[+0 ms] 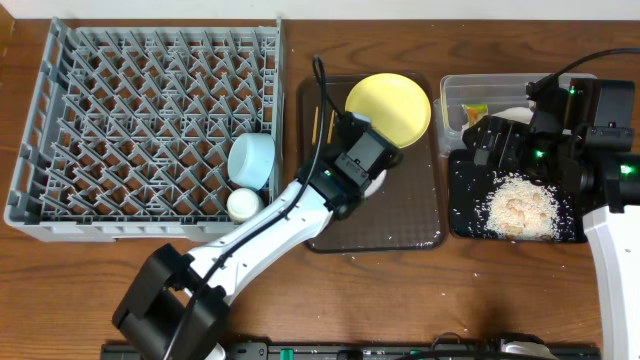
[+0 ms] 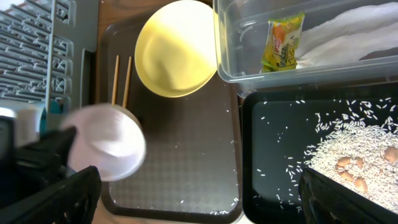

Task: Sort waste into correct bins and load items into the dishwasher
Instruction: 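Lift the pink bowl and carry it into the dish rack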

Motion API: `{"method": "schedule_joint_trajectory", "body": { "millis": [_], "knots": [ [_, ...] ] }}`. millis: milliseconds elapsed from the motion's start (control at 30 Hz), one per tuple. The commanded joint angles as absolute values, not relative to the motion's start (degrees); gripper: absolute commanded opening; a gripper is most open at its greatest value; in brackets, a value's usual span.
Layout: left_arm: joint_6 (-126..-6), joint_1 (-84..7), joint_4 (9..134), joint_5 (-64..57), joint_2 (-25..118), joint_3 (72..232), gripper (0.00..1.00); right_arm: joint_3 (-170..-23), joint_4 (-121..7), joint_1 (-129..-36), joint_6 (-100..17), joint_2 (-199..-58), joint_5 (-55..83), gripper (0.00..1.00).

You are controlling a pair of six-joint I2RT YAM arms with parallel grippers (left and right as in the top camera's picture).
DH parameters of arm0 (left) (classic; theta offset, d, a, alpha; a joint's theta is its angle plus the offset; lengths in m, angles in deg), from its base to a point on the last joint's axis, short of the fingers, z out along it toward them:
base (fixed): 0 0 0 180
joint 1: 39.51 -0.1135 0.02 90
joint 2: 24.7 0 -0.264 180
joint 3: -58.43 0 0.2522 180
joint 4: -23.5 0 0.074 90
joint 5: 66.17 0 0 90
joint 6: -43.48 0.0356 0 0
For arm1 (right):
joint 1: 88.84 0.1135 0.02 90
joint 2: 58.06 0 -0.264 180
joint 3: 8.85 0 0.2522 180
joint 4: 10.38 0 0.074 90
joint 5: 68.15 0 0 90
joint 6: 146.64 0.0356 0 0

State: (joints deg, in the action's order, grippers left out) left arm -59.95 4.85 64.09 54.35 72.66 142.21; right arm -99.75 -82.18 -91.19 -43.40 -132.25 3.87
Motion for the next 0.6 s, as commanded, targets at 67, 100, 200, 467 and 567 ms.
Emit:
{"method": "schedule_joint_trajectory", "body": {
  "millis": [67, 100, 200, 467, 567],
  "knots": [
    [-48.0, 4.5, 56.11, 74.18, 71.17, 143.18, 0.08, -100.89, -82.22, -91.45, -42.97, -131.93, 4.06, 0.99],
    [-45.2, 4.39, 52.98, 76.73, 71.17, 143.15, 0.07, -100.89, -82.24, -91.45, -42.97, -131.93, 4.04, 0.99],
    [-35.76, 2.64, 42.01, 80.3, 71.37, 143.15, 0.08, -100.89, -82.24, -91.45, -42.97, -131.93, 4.04, 0.99],
    [-23.52, -9.97, 24.46, 79.77, 73.93, 143.15, 0.08, -100.89, -82.24, -91.45, -42.99, -131.93, 4.04, 0.99],
    [-20.59, -13.75, 21.95, 79.4, 76.02, 143.15, 0.08, -100.89, -82.24, -91.45, -42.97, -131.93, 4.04, 0.99]
  ]
}}
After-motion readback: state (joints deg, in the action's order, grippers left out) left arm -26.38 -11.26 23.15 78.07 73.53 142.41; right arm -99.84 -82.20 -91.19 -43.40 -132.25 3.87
